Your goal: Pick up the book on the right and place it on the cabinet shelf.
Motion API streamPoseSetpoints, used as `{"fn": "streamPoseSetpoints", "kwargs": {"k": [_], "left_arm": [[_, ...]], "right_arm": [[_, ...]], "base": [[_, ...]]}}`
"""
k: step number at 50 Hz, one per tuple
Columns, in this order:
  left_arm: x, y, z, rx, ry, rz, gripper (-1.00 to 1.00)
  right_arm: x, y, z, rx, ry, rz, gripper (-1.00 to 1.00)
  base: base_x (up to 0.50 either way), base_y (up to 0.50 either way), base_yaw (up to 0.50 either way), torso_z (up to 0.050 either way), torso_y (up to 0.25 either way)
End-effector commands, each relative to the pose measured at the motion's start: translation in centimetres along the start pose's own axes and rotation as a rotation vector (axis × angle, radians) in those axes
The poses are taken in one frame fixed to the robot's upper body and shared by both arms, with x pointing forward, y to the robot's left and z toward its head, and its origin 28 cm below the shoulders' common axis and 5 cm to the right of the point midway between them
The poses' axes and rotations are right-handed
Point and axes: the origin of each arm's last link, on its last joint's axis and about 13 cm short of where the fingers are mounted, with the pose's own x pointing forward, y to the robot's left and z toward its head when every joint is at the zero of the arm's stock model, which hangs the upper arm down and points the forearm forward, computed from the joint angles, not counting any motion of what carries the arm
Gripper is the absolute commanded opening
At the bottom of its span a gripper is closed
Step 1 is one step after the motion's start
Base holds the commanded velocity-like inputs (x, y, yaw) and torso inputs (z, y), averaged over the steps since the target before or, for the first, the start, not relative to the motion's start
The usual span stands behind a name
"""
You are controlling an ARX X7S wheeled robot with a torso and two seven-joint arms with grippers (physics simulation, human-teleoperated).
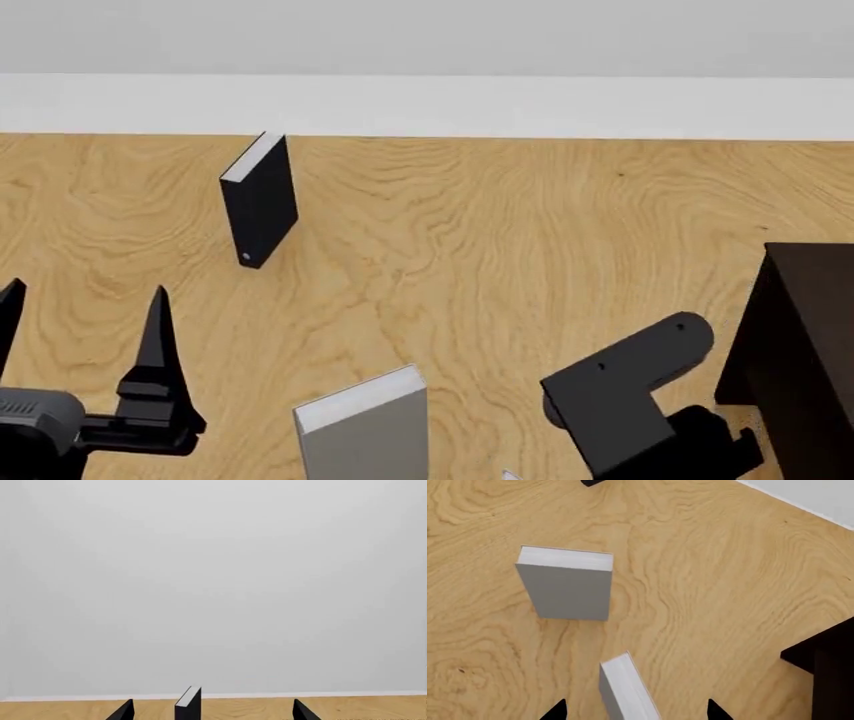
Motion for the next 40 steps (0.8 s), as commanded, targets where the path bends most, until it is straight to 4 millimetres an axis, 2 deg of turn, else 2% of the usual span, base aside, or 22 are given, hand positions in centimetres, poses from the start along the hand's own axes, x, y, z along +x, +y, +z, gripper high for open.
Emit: {"fn": "streamPoseSetpoints", "kwargs": {"k": [1, 15, 24, 40], "left_arm": [[0.0, 0.0, 0.0, 0.005, 0.001, -0.008, 1.00], [0.1, 0.0, -0.4, 0.011, 0.010, -0.024, 1.00], [0.0, -0.1, -0.3, 0.017, 0.006, -0.026, 1.00], [0.0, 0.0, -0.2, 0.015, 0.004, -0.023, 1.00]], "right_arm": [[1.3, -0.3, -1.0, -0.001, 0.074, 0.024, 1.00], [4.7, -0.8, -1.1, -0.004, 0.162, 0.035, 1.00], [5.4, -0.5, -0.8, -0.018, 0.179, 0.041, 1.00], [7.0, -0.2, -1.7, -0.038, 0.228, 0.058, 1.00]], "base": [[0.00, 0.00, 0.00, 0.000, 0.000], [0.00, 0.00, 0.00, 0.000, 0.000], [0.00, 0.00, 0.00, 0.000, 0.000], [0.00, 0.00, 0.00, 0.000, 0.000]]}}
